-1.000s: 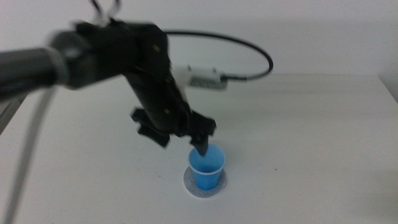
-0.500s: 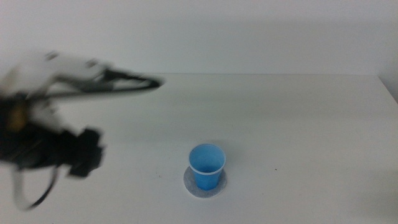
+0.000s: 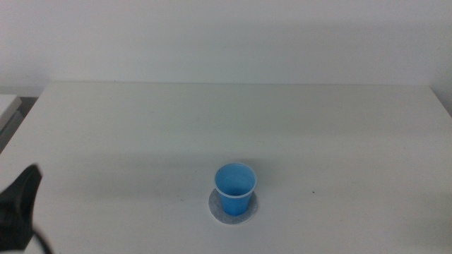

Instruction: Place an empty cup on a cup mat.

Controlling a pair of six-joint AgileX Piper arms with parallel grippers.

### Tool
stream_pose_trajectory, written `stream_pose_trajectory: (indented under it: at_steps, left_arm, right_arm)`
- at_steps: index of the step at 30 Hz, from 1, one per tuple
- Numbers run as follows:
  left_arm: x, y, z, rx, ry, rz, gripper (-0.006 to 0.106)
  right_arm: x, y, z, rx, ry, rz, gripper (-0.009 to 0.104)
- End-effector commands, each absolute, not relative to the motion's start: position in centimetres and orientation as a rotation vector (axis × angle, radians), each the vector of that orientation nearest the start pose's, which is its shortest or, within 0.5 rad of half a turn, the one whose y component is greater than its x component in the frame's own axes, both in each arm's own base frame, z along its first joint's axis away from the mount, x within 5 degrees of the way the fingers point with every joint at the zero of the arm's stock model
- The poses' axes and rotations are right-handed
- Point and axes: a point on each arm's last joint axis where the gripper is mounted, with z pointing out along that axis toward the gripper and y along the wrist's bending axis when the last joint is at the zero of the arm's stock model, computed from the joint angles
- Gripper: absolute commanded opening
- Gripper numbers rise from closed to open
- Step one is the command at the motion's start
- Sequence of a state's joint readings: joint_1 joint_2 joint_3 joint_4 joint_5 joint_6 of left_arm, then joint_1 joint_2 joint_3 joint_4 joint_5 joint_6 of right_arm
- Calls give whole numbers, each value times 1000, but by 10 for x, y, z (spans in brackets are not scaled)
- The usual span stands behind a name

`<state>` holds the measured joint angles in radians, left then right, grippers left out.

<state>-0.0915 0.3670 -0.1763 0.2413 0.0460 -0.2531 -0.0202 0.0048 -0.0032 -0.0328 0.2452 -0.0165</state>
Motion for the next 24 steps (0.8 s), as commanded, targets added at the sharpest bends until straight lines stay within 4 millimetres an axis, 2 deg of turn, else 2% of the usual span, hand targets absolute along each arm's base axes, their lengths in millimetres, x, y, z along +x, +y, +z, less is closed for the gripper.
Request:
stream_pose_trajectory:
  at_steps: [1, 4, 7, 13, 18, 24]
  left_arm:
    - [81, -5, 229, 9, 1604, -81, 94]
    - [72, -3, 211, -26, 1579, -82, 94]
    - [66, -3, 212, -24, 1534, -80, 94]
    - [63, -1, 209, -38, 1562, -70, 94]
    - [56, -1, 207, 17, 1547, -20, 94]
    - [56, -2, 202, 3, 1612, -43, 94]
  right_arm:
    - [55, -2, 192, -27, 1722, -64, 93]
    - [55, -2, 192, -27, 1722, -64, 93]
    - [55, -2, 192, -27, 1722, -64, 93]
    - [55, -2, 192, -27, 1722, -64, 93]
    - [55, -2, 192, -27, 1722, -64, 93]
    - [55, -2, 192, -27, 1722, -64, 93]
